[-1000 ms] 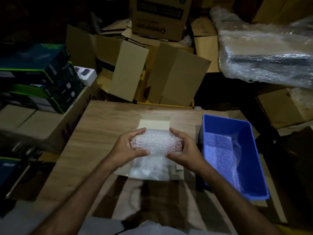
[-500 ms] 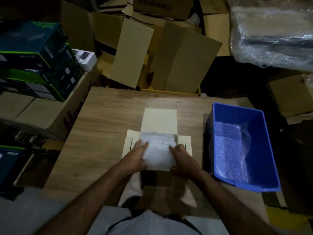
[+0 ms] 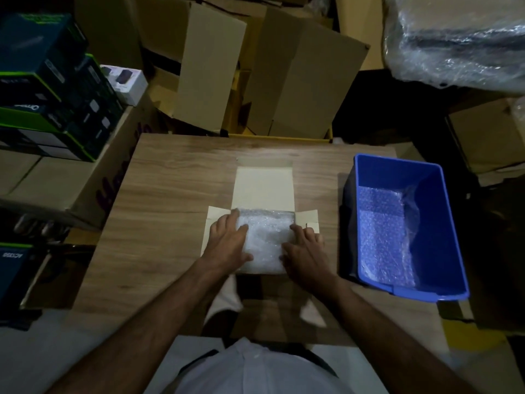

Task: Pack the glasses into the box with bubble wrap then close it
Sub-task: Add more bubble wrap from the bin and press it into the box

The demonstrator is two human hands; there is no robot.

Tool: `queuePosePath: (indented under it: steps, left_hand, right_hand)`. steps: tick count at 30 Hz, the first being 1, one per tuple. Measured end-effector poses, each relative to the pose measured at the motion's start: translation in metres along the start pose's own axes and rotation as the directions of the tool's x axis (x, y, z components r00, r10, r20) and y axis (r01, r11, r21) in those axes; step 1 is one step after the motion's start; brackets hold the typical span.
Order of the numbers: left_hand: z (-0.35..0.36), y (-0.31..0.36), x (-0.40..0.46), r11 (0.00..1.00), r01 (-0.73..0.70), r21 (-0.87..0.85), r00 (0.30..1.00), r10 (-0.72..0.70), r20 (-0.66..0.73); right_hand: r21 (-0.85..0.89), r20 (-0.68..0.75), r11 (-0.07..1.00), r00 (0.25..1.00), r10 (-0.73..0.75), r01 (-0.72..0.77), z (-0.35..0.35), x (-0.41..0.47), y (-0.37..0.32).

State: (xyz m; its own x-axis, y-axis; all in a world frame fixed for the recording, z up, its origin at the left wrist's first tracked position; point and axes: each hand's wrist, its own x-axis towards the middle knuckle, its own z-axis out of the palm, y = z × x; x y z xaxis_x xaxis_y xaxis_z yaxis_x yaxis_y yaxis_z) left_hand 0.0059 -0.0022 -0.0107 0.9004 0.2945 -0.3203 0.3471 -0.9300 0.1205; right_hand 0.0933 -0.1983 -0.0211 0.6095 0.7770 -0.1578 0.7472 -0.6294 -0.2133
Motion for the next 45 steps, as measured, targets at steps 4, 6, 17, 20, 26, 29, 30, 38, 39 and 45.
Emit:
queuePosePath:
  steps: [4,6,17,20,26,29,30,38,39,45]
  left_hand:
    - [0.003,-0.001,0.006,0.996,-0.035,0.087,0.999,0.033,0.020]
    - [0.001,0.002,0.007,0.995,-0.049,0.092,0.999,0.047,0.025]
    - [-0.001,0.009,0.021,0.996,-0.024,-0.084,0.965,0.044,0.257]
    - [-0.014,0.003,0.029,0.989,0.026,-0.145,0.932,0.029,0.362]
    - [-0.009,0.007,0.029,0.992,0.006,-0.123,0.950,0.033,0.311]
    - [-0.002,0.008,0.029,0.995,0.013,-0.101,0.962,0.015,0.274]
    - [0.000,0.007,0.028,0.995,0.014,-0.102,0.964,0.013,0.266]
    - [-0.001,0.009,0.015,0.999,-0.028,-0.047,0.987,0.035,0.154]
    - [-0.004,0.009,0.011,0.999,-0.018,-0.044,0.990,0.024,0.136]
    - [-0.024,0.034,-0.006,0.984,-0.101,-0.150,0.993,0.090,-0.079]
  right_hand:
    - [0.035,0.059,0.999,0.998,-0.035,0.033,0.003,0.008,-0.004]
    - [0.076,0.084,0.996,0.995,-0.055,0.049,0.004,0.012,-0.010]
    - [0.099,0.239,0.994,0.971,0.023,-0.048,-0.011,0.038,-0.019]
    - [0.151,0.257,0.988,0.966,-0.014,-0.026,-0.006,0.042,-0.010]
    - [0.100,0.261,0.990,0.958,-0.120,0.097,0.000,0.042,0.000]
    - [0.093,0.279,0.988,0.950,-0.143,0.122,0.002,0.045,0.002]
    - [0.091,0.286,0.987,0.946,-0.154,0.133,0.003,0.046,0.003]
    - [0.000,0.274,0.972,0.935,-0.226,0.235,-0.002,0.040,0.008]
    - [0.016,0.212,0.973,0.950,-0.228,0.230,-0.007,0.038,0.009]
    - [0.078,-0.159,0.985,0.977,-0.141,0.155,-0.038,0.018,0.028]
